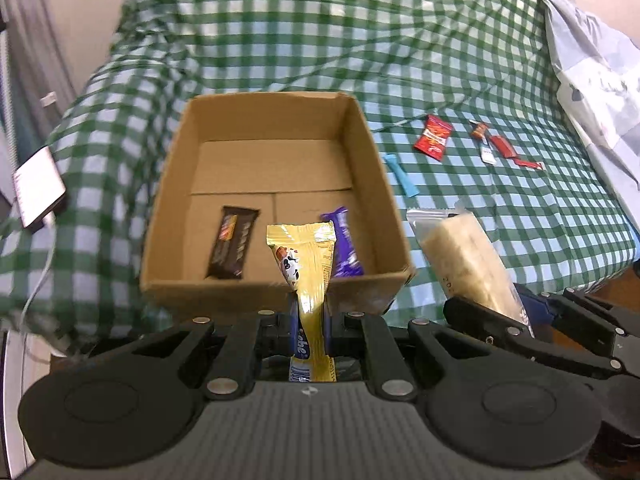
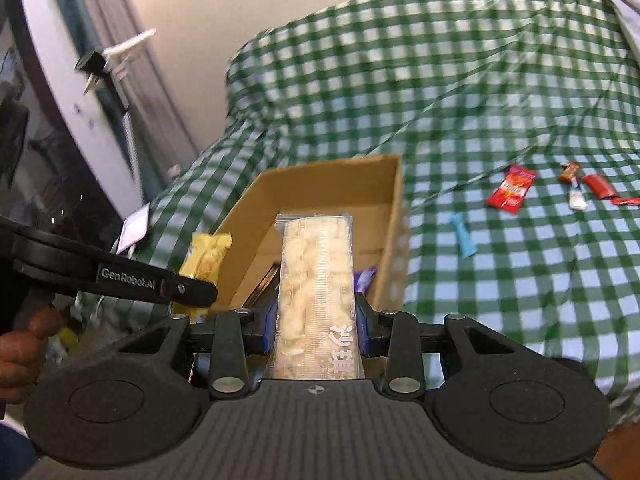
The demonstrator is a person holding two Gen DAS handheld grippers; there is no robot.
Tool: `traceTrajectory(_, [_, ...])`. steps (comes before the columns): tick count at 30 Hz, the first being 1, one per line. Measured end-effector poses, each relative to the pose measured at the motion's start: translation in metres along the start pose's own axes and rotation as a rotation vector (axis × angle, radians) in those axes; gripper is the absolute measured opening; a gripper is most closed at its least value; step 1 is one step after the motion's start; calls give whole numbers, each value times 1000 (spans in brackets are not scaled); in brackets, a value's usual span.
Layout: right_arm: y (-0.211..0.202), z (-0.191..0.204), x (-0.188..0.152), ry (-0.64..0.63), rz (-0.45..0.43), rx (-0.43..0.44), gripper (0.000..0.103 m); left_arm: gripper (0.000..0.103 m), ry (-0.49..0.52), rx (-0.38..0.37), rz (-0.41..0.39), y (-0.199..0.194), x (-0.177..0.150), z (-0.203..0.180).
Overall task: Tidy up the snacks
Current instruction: 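Carry the yellow bar with the left tool while the right tool carries the white bar into the box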
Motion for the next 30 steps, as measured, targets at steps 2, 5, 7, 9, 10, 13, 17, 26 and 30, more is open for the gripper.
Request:
traceTrajectory(2, [-5,15,-5,-29,14,-1,38,12,-3,16,-20,-10,-12,8])
traceTrajectory(5, [-12,31,-6,-73,5,-15,38,12,-5,33,-48,-20,-24,17])
traceTrajectory(7, [-17,41,-6,-99,-7,-27,38,12,-14,26,-55,-25,-30,22])
traceTrajectory(9, [-21,49,-7,-119,-11,-34,38,12,-20,22,-63,-29,-33,27])
traceTrajectory(10, [-22,53,-8,-127,-12,-37,38,12,-24,21,-67,-30,-33,27])
traceTrajectory(13, [-23,61,-9,-147,-6,-44,38,12,-33,19,-83,-34,-36,33])
traceTrajectory(17, [-24,69,-10,-172,-2,-51,38,12,-44,16,-92,-37,-39,39])
traceTrajectory(26, [-23,77,-10,-192,10,-63,38,12,-54,5,-87,-34,-41,44])
traceTrajectory(30, [-20,75,-12,-196,19,-63,38,12,-61,5,-84,-32,-42,46])
Point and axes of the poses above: each gripper's, at about its wrist camera, not at the fingertips, and y roughly the way its jaws point, z to its left, x to its top, the point moved 1 cm from there along y, roughly the way its jaws point, and after that the axes turned 3 degrees about -y, right-handed, at the moved point
